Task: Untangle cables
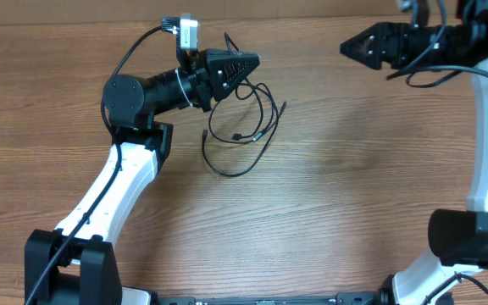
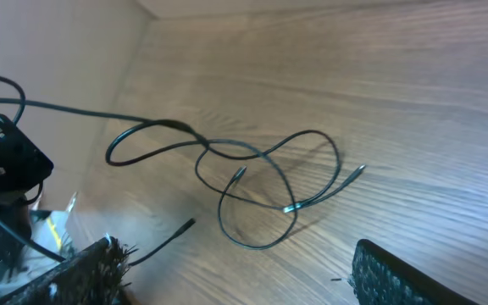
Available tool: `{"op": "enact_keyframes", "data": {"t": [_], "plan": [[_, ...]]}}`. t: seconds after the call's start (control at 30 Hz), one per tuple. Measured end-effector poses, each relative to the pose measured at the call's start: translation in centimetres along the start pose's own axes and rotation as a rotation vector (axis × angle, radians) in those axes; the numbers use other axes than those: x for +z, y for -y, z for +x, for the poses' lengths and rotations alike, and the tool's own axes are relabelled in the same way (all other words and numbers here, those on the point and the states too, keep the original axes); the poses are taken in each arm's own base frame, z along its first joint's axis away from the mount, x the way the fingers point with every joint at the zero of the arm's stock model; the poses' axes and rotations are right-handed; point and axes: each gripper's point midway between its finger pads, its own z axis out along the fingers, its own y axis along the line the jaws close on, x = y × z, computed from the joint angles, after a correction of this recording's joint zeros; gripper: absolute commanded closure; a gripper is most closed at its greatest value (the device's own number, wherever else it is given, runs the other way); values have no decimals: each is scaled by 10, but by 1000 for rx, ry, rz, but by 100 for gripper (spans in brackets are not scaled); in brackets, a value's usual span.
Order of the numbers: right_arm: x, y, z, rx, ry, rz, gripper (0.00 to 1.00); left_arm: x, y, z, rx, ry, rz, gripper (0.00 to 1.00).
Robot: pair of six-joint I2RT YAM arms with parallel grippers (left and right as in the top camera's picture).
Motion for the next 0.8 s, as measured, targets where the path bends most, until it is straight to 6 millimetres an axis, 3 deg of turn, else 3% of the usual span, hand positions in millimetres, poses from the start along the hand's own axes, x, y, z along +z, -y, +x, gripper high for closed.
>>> {"op": "enact_keyframes", "data": {"t": [0.13,0.33,0.5,0.67,0.73,0.8], "plan": [[10,-10,5,-8,-30,-23,16,-1,-20,23,-123,-85,-52,96],[15,-15,13,1,-64,-24,16,-21,-66,96,-409,-277,-225,96],[15,-12,15,9,-73,-6,16,-65,-109,162,-539,-396,-566,96],[15,-10,15,8,-75,7,15,-136,-153,198,-493,-505,-1048,94],[15,-8,15,7,-76,18,15,-162,-163,200,-452,-534,-1206,75],[15,-6,16,7,-79,32,14,-189,-170,200,-402,-568,-1356,45]]}}
